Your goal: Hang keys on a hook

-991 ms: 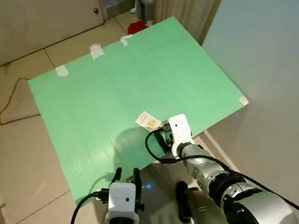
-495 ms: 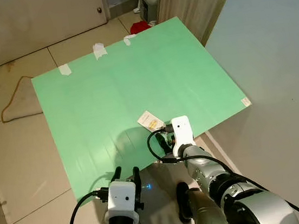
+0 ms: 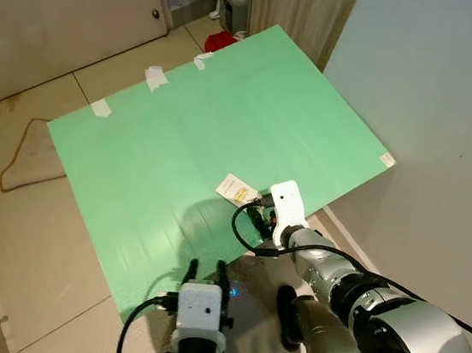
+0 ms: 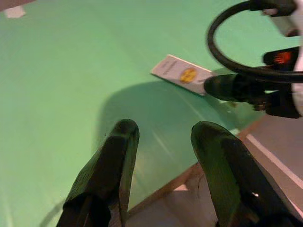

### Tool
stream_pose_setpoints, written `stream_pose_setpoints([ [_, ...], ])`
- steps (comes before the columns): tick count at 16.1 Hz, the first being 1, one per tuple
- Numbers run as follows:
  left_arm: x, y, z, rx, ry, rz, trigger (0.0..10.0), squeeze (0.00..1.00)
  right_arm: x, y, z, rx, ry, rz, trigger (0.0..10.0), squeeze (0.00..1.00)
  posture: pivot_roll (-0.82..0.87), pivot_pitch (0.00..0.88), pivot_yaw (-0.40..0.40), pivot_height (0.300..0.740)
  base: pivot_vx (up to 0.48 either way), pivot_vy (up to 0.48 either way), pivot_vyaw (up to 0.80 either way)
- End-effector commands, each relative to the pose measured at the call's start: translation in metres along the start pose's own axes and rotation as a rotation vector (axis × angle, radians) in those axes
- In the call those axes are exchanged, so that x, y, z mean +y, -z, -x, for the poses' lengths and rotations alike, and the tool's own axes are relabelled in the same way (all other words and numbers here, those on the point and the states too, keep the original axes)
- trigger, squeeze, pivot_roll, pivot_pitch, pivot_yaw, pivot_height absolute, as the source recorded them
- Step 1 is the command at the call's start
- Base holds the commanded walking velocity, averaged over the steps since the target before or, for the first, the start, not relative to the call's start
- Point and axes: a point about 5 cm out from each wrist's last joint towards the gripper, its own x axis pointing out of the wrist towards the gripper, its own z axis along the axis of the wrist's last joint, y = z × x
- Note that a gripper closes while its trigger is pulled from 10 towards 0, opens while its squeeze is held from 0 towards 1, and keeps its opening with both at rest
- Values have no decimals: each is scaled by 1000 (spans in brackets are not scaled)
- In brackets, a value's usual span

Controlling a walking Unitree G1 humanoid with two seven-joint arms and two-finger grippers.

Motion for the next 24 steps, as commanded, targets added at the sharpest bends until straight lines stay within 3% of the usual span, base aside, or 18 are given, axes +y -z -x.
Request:
stream_pose_setpoints([
  [1, -12, 4, 5, 34, 44, 10, 10000, 0, 45, -1, -2, 2, -99, -43, 0, 0, 134, 395, -71, 740, 0, 0, 0],
  [13, -13, 4, 4, 38, 38, -7, 10000, 0, 58, 7, 2, -6, -154, -64, 0, 0, 131, 427, -78, 740, 0, 0, 0],
  [16, -12, 3, 1, 33, 34, -11, 10000, 0, 64, -3, 0, -53, -189, -93, 0, 12, 116, 429, -83, 740, 0, 0, 0],
  [17, -11, 2, -1, 29, 29, -13, 10000, 0, 70, -17, -2, -115, -220, -108, 0, 106, 112, 429, -83, 740, 0, 0, 0],
  [18, -11, 2, -2, 28, 28, -13, 10000, 0, 70, -20, -2, -126, -224, -113, 0, 106, 112, 429, -83, 740, 0, 0, 0],
  [19, -11, 2, -3, 27, 27, -14, 10000, 0, 73, -32, -3, -178, -246, -125, 0, 208, 106, 426, -80, 740, 0, 0, 0],
  [21, -10, 1, -6, 20, 23, -15, 10000, 0, 75, -58, -4, -293, -286, -139, 0, 310, 95, 416, -82, 740, 0, 0, 0],
  [24, -7, 1, -12, 11, 20, -17, 10000, 0, 64, -90, -2, -424, -292, -168, 0, 518, 72, 399, -81, 740, 0, 0, 0],
])
